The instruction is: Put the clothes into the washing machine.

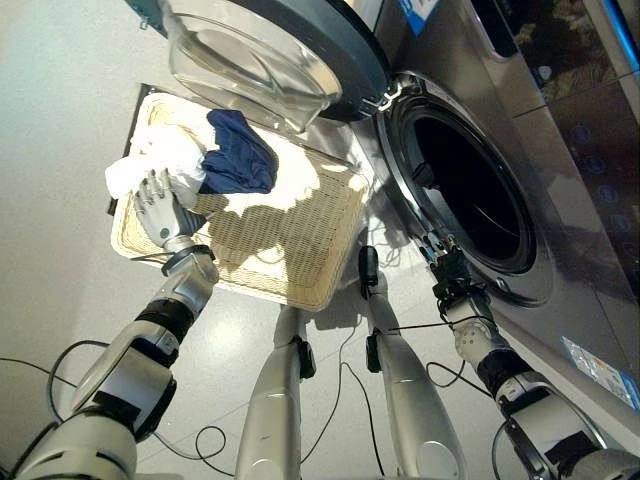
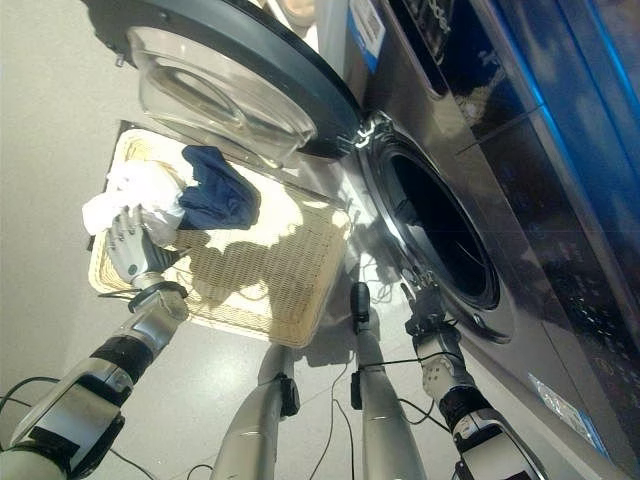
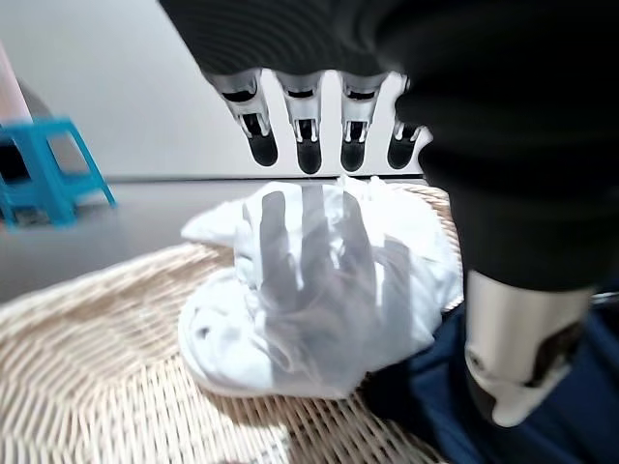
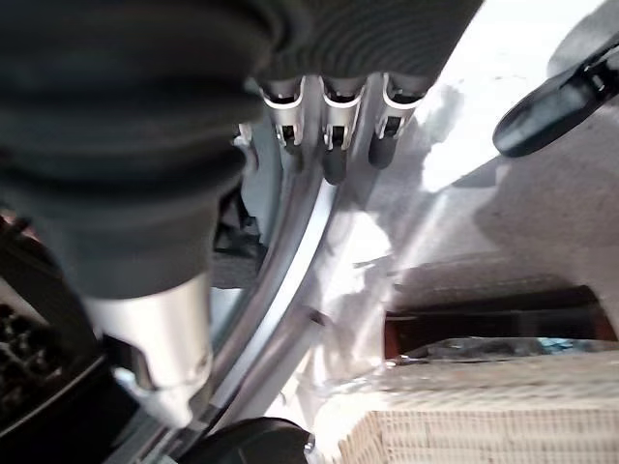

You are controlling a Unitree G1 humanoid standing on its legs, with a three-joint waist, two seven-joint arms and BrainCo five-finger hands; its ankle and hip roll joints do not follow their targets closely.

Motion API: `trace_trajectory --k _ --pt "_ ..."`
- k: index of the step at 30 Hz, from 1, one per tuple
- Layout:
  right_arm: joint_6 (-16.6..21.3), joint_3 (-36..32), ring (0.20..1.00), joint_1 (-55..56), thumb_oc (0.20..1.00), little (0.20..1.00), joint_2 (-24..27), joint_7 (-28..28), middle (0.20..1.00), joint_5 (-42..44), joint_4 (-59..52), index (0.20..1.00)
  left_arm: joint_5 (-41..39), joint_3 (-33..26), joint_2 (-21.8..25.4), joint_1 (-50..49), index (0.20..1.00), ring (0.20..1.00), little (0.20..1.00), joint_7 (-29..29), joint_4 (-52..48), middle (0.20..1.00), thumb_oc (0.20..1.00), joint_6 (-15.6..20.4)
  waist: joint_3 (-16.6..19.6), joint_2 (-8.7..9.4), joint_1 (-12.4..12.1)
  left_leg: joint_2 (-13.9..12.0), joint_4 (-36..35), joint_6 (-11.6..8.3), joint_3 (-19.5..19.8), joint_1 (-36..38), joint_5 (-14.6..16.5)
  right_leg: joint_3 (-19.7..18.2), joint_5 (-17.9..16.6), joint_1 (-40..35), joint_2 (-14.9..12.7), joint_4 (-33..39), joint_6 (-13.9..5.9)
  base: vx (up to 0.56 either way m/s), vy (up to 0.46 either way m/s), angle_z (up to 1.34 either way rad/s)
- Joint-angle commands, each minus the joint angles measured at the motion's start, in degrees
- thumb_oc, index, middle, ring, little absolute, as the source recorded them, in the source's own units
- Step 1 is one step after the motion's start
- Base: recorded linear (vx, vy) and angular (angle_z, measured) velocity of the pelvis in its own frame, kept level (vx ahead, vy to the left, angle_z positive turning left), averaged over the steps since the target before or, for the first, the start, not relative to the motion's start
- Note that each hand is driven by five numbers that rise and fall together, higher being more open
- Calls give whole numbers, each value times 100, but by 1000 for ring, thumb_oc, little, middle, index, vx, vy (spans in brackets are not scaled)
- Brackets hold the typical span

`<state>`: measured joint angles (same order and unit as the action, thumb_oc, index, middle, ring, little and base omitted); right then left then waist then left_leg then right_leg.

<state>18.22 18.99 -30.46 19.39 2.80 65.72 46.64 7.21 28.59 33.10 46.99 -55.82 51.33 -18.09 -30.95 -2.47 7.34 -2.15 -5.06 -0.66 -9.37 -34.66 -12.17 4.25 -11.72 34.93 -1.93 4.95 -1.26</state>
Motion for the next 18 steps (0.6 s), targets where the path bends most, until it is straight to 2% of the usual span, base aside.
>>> trace_trajectory --k 1,5,12,18 --pt "-71 18 1000 288 1000 1000 30 107 1000 -202 -373 1000 -154 -67 443 234 1000 1000 1000 -270 254 1000 1000 -503 116 430 -99 196 6 -515 -114 -50 -9 81 -297 374 68 -179 -489 8 55 -4" --pt "-307 170 1000 489 1000 1000 148 126 1000 -298 -919 1000 -521 -146 689 491 1000 1000 1000 -119 351 1000 1000 -1168 116 553 11 208 120 -522 -154 -327 -10 -8 -327 671 96 -210 -468 13 71 -6" --pt "-338 370 1000 1232 1000 1000 417 20 1000 -350 -2164 1000 -498 -188 1169 679 1000 1000 1000 304 221 1000 1000 -2239 116 833 245 371 1270 -404 -101 -1162 495 -153 -266 1307 65 -512 -444 -7 88 -3" --pt "-223 199 1000 1606 1000 1000 540 316 1000 -385 -2497 1000 -909 -292 1328 686 1000 1000 1000 246 278 1000 1000 -2216 116 896 377 403 1699 -328 -84 -1613 681 -308 -245 1772 117 -701 -442 -7 124 0"
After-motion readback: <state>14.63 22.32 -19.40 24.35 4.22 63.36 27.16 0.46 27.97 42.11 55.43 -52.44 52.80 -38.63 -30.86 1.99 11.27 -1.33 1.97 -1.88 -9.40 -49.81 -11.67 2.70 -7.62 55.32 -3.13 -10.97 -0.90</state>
